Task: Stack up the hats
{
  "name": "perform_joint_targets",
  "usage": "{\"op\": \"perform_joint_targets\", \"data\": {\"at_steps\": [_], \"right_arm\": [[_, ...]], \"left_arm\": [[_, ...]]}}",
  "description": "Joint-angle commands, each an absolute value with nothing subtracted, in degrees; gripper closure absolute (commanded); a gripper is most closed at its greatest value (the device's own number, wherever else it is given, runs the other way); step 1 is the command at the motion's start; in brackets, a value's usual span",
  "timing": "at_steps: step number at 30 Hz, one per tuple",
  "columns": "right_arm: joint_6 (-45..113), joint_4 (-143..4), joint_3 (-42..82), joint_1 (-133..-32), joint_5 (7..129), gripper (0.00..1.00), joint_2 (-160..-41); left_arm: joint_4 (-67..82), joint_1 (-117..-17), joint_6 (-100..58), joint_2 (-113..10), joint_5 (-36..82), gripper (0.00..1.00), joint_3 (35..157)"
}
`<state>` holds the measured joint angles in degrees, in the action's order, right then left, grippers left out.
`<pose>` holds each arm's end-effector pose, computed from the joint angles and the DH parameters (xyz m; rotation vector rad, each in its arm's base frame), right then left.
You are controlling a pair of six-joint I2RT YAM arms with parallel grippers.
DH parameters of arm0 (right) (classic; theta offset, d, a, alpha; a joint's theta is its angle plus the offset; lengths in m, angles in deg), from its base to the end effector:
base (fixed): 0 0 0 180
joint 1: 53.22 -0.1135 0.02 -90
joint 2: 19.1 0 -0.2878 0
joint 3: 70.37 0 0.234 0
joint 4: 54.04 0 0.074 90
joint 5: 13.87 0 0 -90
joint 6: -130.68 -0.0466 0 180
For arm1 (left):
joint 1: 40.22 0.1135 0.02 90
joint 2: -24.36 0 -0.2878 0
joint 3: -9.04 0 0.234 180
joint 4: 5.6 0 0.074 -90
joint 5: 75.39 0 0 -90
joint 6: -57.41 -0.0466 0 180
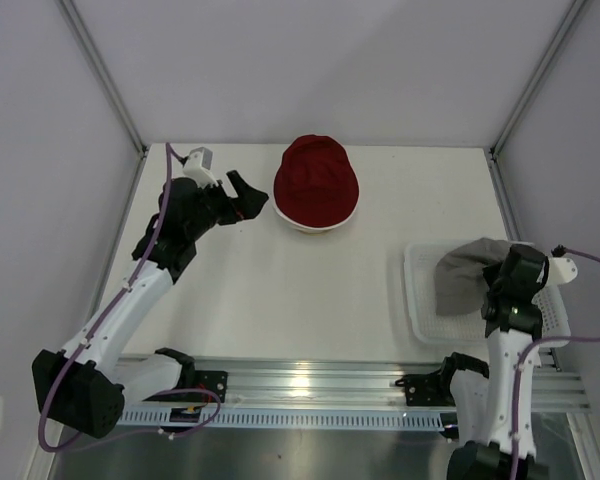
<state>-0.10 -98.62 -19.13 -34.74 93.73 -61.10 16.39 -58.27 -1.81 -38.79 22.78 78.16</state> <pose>0.1223 -0.0557 0.2752 1.2125 1.7838 -0.1117 0.2244 -0.0801 0.3615 -0.1095 1.9073 -0.7181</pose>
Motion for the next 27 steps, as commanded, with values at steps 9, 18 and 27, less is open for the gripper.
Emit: {"op": "perform_joint_targets", "data": {"at_steps": [9,18,27], "right_arm": [[6.39,-96.25,-3.15,-37.13,53.12,1.00,-55.73],[5.96,-83.85,1.87,-47.57,42.74,1.00,-62.60],[8.07,-81.56,5.84,-58.58,45.81,1.00,-71.04]], "left_arm": [[17.36,-72.73,-10.45,-33.91,34.73,0.02,87.63],[13.66,-81.52,-12.81,-44.80,35.01,0.03,92.10],[9.61,-85.66,-20.46,-55.44,30.70,0.09,95.01]]}}
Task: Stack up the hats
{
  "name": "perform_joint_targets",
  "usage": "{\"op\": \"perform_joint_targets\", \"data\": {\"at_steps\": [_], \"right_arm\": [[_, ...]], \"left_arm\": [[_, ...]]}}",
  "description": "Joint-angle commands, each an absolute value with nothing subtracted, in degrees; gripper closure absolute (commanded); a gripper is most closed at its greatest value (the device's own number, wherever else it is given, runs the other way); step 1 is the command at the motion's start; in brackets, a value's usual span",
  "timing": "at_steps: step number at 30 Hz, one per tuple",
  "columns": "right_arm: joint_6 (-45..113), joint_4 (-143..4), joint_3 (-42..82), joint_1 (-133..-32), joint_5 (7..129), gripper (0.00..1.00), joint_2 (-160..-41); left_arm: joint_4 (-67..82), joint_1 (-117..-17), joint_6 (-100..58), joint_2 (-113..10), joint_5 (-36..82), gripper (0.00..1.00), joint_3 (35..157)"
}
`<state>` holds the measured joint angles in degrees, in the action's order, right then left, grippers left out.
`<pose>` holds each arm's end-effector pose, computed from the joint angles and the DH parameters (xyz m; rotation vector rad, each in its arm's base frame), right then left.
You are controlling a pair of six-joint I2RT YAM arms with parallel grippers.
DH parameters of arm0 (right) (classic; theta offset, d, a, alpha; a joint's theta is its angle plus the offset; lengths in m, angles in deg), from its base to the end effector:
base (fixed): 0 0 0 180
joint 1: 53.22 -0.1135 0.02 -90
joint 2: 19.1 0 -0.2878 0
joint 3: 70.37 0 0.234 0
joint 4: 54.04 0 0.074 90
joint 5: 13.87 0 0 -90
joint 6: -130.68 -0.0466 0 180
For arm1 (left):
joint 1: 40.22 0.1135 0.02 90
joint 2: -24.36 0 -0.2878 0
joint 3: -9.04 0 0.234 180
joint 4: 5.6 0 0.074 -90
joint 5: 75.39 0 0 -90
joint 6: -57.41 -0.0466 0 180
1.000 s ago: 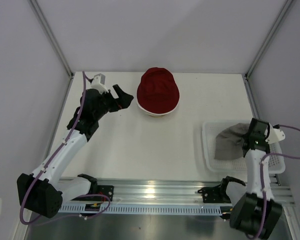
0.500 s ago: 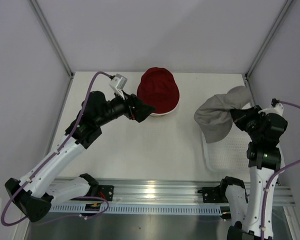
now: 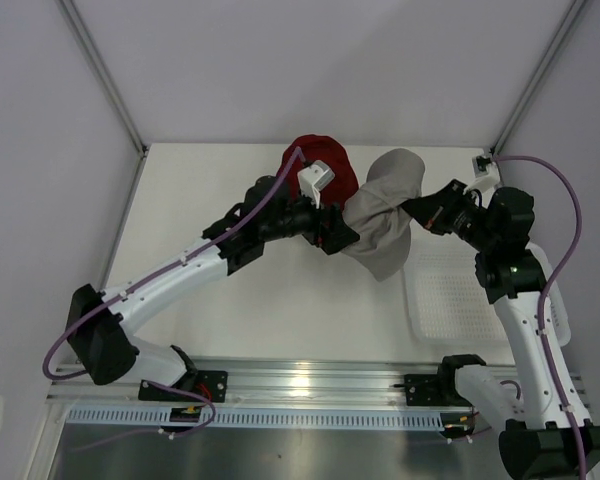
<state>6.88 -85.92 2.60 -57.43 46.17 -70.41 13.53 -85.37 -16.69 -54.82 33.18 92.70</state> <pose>0.1680 0.0357 0.4042 0.0695 1.8187 0.9328 0.2106 -0.2328 0.3846 0.7220 1.8034 -1.0273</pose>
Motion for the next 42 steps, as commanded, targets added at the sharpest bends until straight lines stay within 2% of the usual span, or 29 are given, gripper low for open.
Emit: {"op": "perform_joint_targets", "data": {"at_steps": [1,4,5,7,8,9,10,12,16,17,19,25,27,30,35,39,42], "right_arm": [[7.72,-81.30,5.92,-58.67,45.28,1.00,-71.39],[6.31,-79.37,5.92,-58.76,42.73,1.00,-72.62],[6.23,-79.01,5.92,-58.93,42.47,1.00,-73.06],[6.57,-79.27,6.10,-59.02,42.03,1.00,-73.50],[7.45,-79.80,6.54,-59.11,42.11,1.00,-73.59],[7.98,-80.32,6.71,-59.02,42.20,0.99,-74.03],[8.59,-80.94,6.98,-59.02,42.46,0.93,-74.38],[11.04,-83.75,8.29,-59.02,44.30,0.86,-75.52],[13.60,-86.22,10.49,-58.76,45.45,0.35,-77.11],[13.96,-86.39,10.93,-58.76,45.63,0.13,-77.54],[14.31,-86.48,11.90,-58.15,46.77,0.01,-77.46],[13.52,-83.50,12.34,-53.84,43.96,0.01,-74.30],[12.82,-78.06,10.33,-52.08,41.17,0.00,-73.94],[11.68,-70.59,8.92,-51.99,35.63,0.00,-76.91],[5.54,-57.86,8.56,-52.16,32.89,0.01,-82.11],[-5.09,-49.33,5.76,-55.92,37.79,0.01,-84.05],[-16.25,-40.97,-0.82,-59.01,44.28,0.00,-84.40]], "left_arm": [[9.61,-85.66,-21.25,-56.40,30.61,0.11,95.09],[10.13,-85.66,-22.05,-58.86,30.17,0.30,96.67],[10.31,-85.66,-22.05,-59.31,29.74,0.47,97.63],[10.57,-85.66,-22.05,-60.10,29.73,0.63,98.17],[10.58,-85.58,-22.13,-60.45,29.56,0.81,98.35],[10.58,-85.66,-22.22,-60.54,29.12,0.95,98.96],[11.10,-85.66,-22.22,-60.45,28.25,0.99,99.40],[12.06,-85.57,-22.31,-59.32,25.71,0.99,99.93],[16.02,-84.35,-20.21,-55.01,24.01,0.99,102.90],[18.03,-83.13,-19.51,-54.13,24.54,0.99,103.53],[20.41,-81.89,-18.01,-52.46,25.07,0.99,105.46],[31.84,-80.22,-20.10,-52.37,23.57,0.99,113.29],[33.24,-79.34,-22.47,-52.28,31.20,0.99,114.60],[36.84,-77.58,-27.57,-52.72,36.31,0.99,118.02],[41.85,-72.93,-25.84,-53.33,34.22,0.99,124.36],[40.64,-71.34,-19.43,-55.79,33.16,0.99,127.35],[36.60,-71.34,-13.10,-57.29,31.15,0.99,127.18]]}}
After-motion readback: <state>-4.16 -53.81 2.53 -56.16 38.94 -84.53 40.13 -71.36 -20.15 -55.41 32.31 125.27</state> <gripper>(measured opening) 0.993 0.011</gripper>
